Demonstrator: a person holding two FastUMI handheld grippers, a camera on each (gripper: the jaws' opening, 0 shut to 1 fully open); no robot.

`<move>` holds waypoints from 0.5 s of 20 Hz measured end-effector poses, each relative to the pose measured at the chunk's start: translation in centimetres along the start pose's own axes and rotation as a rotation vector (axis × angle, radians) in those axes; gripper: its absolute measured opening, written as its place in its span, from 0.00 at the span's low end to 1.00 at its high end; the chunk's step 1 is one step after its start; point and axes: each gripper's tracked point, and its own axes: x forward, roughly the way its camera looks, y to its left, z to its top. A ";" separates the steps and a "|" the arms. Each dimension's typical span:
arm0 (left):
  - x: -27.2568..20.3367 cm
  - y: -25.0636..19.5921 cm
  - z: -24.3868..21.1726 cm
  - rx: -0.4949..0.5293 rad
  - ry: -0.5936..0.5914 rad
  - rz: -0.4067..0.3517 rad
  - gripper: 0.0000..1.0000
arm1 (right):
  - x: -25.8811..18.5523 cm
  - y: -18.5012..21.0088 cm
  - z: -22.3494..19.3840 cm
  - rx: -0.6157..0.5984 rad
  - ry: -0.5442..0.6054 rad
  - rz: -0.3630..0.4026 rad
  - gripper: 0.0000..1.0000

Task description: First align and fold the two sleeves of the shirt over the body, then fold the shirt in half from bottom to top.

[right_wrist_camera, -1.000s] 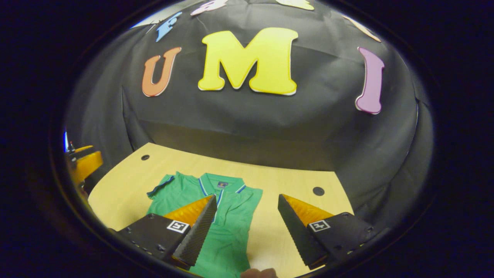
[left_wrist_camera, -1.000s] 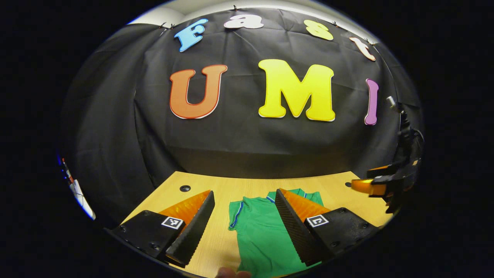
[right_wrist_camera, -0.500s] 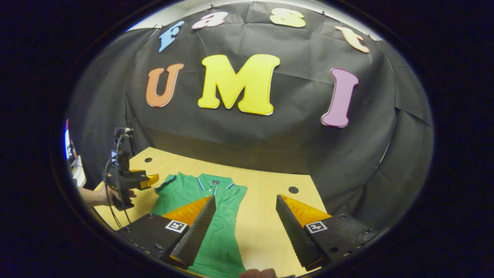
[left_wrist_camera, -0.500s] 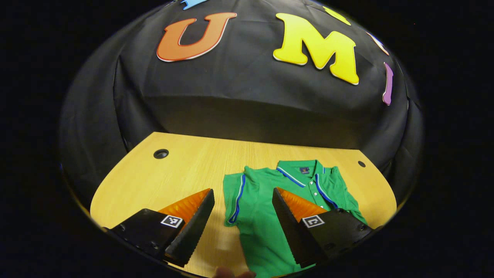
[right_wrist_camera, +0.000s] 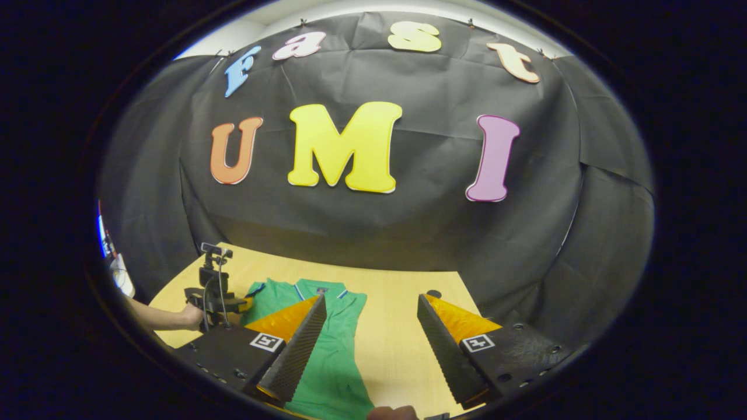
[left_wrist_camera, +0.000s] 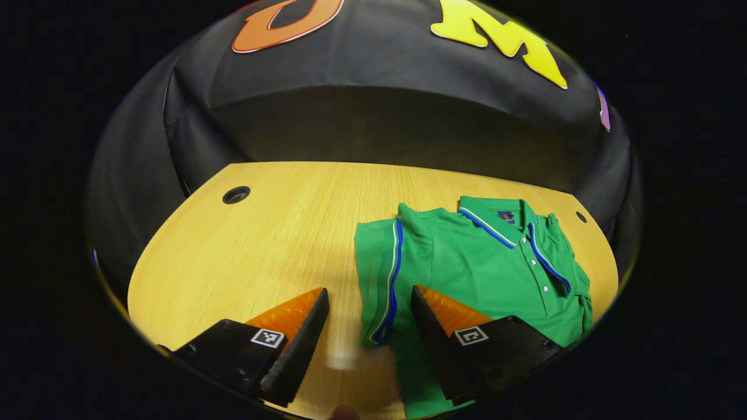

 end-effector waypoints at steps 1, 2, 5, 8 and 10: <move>0.1 0.3 -0.1 0.004 0.007 0.015 0.90 | 0.0 -0.1 -0.2 0.004 0.008 -0.003 0.95; 0.4 0.3 0.4 0.008 -0.012 0.009 0.76 | 0.0 -0.3 -0.3 0.007 0.012 -0.011 0.96; 0.8 0.2 0.4 0.006 -0.007 -0.002 0.48 | -0.2 -0.3 -0.7 0.032 0.026 -0.014 0.95; 1.0 0.4 0.7 0.019 -0.010 -0.008 0.18 | -0.4 -0.1 -1.3 0.045 0.028 -0.016 0.95; 0.9 0.2 0.8 0.014 -0.004 -0.035 0.09 | -0.5 0.0 -2.0 0.059 0.036 -0.025 0.95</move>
